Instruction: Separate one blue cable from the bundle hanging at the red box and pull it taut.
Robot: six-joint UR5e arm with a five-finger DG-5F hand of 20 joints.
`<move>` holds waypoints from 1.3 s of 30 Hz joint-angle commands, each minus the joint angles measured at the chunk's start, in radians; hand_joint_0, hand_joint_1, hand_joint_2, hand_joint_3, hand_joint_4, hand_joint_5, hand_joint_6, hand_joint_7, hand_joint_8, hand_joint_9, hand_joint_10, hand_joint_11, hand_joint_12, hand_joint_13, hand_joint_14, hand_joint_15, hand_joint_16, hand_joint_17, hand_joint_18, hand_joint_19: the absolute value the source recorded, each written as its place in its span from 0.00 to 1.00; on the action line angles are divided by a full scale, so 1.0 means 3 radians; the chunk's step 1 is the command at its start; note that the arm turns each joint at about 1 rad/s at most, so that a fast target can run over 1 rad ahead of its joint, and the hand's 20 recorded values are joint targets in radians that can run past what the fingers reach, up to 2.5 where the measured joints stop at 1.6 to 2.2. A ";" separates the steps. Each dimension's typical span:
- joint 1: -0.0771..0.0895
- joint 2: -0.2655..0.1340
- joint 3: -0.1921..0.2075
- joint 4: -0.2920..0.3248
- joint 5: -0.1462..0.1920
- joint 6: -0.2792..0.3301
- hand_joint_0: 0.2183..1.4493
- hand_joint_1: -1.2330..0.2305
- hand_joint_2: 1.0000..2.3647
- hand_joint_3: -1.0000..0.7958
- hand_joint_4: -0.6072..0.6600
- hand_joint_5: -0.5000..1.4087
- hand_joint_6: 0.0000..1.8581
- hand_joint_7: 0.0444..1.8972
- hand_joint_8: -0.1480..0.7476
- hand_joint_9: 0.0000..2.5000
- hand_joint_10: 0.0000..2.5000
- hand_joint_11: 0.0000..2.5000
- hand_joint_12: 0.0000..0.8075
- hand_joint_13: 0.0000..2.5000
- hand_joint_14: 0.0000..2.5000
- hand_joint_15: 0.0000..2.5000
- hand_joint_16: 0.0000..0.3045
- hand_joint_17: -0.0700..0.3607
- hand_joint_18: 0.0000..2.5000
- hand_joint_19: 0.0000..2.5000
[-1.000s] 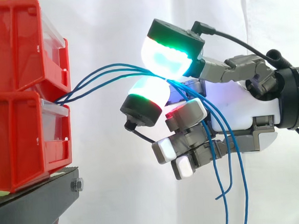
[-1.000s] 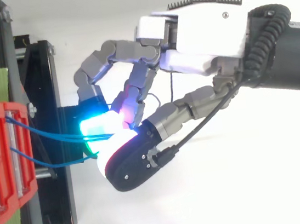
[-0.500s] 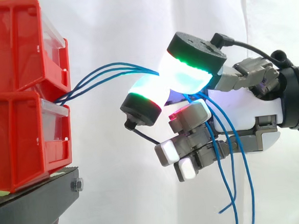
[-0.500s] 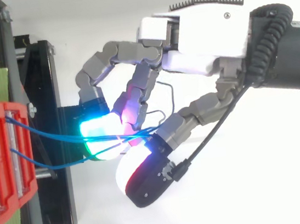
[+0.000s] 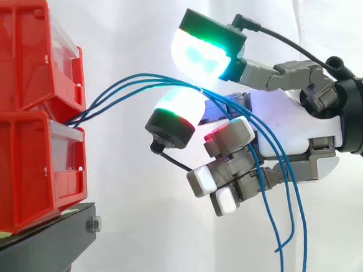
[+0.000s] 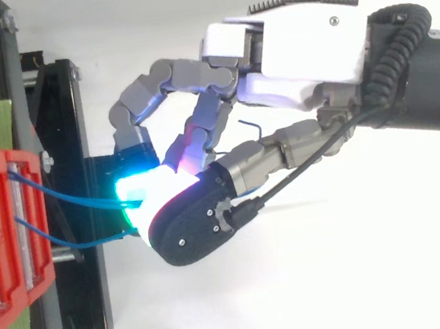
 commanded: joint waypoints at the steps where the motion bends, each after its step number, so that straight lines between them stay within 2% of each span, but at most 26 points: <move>1: -0.0001 0.0001 0.0002 -0.0005 0.0000 -0.0002 0.31 0.40 0.00 0.30 0.51 0.20 0.48 0.59 0.56 0.52 0.01 0.42 0.47 0.38 0.01 0.26 0.16 0.41 0.33 0.28; 3: -0.0001 0.0001 0.0002 -0.0005 0.0000 -0.0002 0.31 0.35 0.01 0.36 0.53 0.19 0.48 0.62 0.56 0.51 0.01 0.41 0.48 0.37 0.01 0.26 0.16 0.42 0.33 0.28; 6: -0.0006 0.0001 -0.0003 -0.0011 0.0000 -0.0002 0.34 0.27 0.01 0.41 0.52 0.19 0.49 0.61 0.56 0.50 0.01 0.42 0.47 0.37 0.01 0.26 0.16 0.42 0.33 0.28; 8: -0.0006 0.0001 0.0002 -0.0031 -0.0010 -0.0002 0.37 0.24 0.01 0.40 0.51 0.19 0.49 0.63 0.55 0.49 0.01 0.42 0.46 0.36 0.01 0.26 0.16 0.41 0.33 0.27; 10: -0.0011 0.0001 0.0002 -0.0036 -0.0010 -0.0002 0.42 0.22 0.01 0.33 0.49 0.19 0.49 0.63 0.55 0.49 0.01 0.41 0.46 0.36 0.01 0.25 0.16 0.41 0.33 0.26; 13: -0.0021 0.0001 0.0002 -0.0051 -0.0020 -0.0002 0.45 0.21 0.00 0.28 0.48 0.19 0.47 0.73 0.55 0.48 0.01 0.41 0.46 0.35 0.01 0.23 0.16 0.41 0.33 0.24; 14: -0.0021 0.0001 0.0002 -0.0057 -0.0010 -0.0002 0.45 0.20 0.00 0.28 0.48 0.19 0.47 0.76 0.55 0.48 0.01 0.40 0.46 0.35 0.01 0.23 0.16 0.41 0.33 0.23; 24: -0.0052 0.0001 0.0002 -0.0282 -0.0036 -0.0002 0.38 0.17 0.00 0.28 0.49 0.21 0.48 0.78 0.55 0.51 0.01 0.40 0.45 0.35 0.01 0.23 0.15 0.40 0.33 0.24; 29: -0.0062 0.0001 0.0002 -0.0338 -0.0077 -0.0002 0.31 0.20 0.00 0.28 0.51 0.21 0.49 0.69 0.55 0.52 0.01 0.41 0.44 0.36 0.01 0.23 0.15 0.40 0.33 0.25; 30: -0.0062 0.0001 0.0002 -0.0343 -0.0082 -0.0002 0.27 0.22 0.00 0.28 0.51 0.21 0.49 0.63 0.57 0.53 0.01 0.40 0.45 0.36 0.01 0.24 0.15 0.41 0.34 0.25; 32: -0.0062 0.0001 0.0002 -0.0343 -0.0092 -0.0002 0.25 0.24 0.00 0.28 0.53 0.21 0.48 0.64 0.57 0.53 0.01 0.40 0.47 0.37 0.01 0.24 0.16 0.42 0.34 0.25; 34: -0.0062 0.0001 0.0002 -0.0343 -0.0092 -0.0002 0.21 0.32 0.00 0.28 0.54 0.21 0.48 0.61 0.59 0.53 0.01 0.39 0.49 0.37 0.01 0.24 0.17 0.44 0.35 0.26; 35: -0.0067 0.0001 0.0002 -0.0343 -0.0092 -0.0002 0.21 0.32 0.00 0.28 0.54 0.21 0.48 0.61 0.60 0.53 0.01 0.39 0.49 0.37 0.01 0.23 0.17 0.44 0.35 0.26; 36: -0.0067 0.0001 0.0002 -0.0343 -0.0092 -0.0002 0.20 0.38 0.00 0.28 0.54 0.21 0.47 0.60 0.60 0.53 0.01 0.38 0.50 0.38 0.01 0.24 0.18 0.45 0.35 0.26; 39: -0.0077 0.0001 0.0002 -0.0343 -0.0092 -0.0002 0.20 0.46 0.00 0.28 0.55 0.21 0.47 0.58 0.61 0.54 0.01 0.38 0.51 0.38 0.01 0.24 0.18 0.45 0.35 0.26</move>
